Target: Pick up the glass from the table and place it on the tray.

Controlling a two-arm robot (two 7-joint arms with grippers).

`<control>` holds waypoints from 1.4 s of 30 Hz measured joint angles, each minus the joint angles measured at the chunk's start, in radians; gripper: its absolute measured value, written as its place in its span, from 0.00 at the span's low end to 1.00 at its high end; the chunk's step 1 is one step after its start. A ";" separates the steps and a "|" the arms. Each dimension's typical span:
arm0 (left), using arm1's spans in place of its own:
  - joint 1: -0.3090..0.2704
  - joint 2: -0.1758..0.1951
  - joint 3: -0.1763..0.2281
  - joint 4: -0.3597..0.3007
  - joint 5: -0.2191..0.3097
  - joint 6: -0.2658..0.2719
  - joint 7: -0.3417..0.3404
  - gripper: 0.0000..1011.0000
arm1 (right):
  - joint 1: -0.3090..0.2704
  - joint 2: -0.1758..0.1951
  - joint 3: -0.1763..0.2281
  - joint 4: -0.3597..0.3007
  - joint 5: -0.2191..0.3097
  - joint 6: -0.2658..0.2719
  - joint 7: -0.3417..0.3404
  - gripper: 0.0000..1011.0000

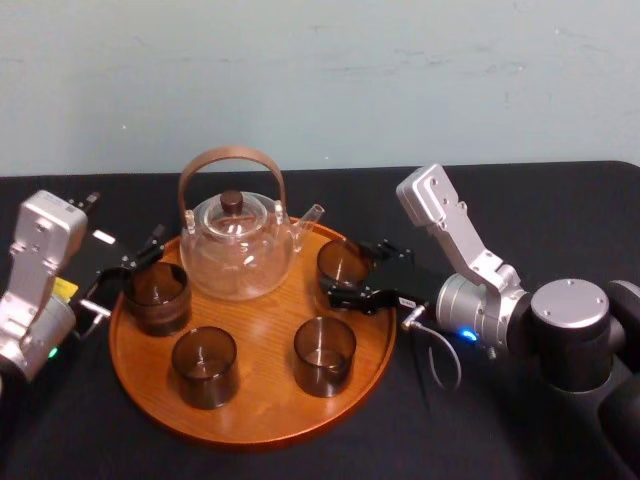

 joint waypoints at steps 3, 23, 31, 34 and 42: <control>0.000 0.000 0.000 0.000 0.000 0.000 0.000 0.99 | 0.000 0.000 -0.001 0.002 -0.003 0.003 0.002 0.89; 0.000 0.000 0.000 0.000 0.000 0.000 0.000 0.99 | 0.000 0.000 -0.004 0.003 -0.011 0.007 -0.002 0.99; 0.000 0.000 0.000 0.000 0.000 0.000 0.000 0.99 | 0.000 0.001 -0.003 0.002 -0.010 0.007 -0.001 0.99; 0.000 0.000 0.000 0.000 0.000 0.000 0.000 0.99 | 0.000 0.000 -0.003 0.002 -0.010 0.007 -0.001 0.99; 0.000 0.000 0.000 0.000 0.000 0.000 0.000 0.99 | -0.003 0.007 0.004 -0.002 0.001 0.006 0.011 0.99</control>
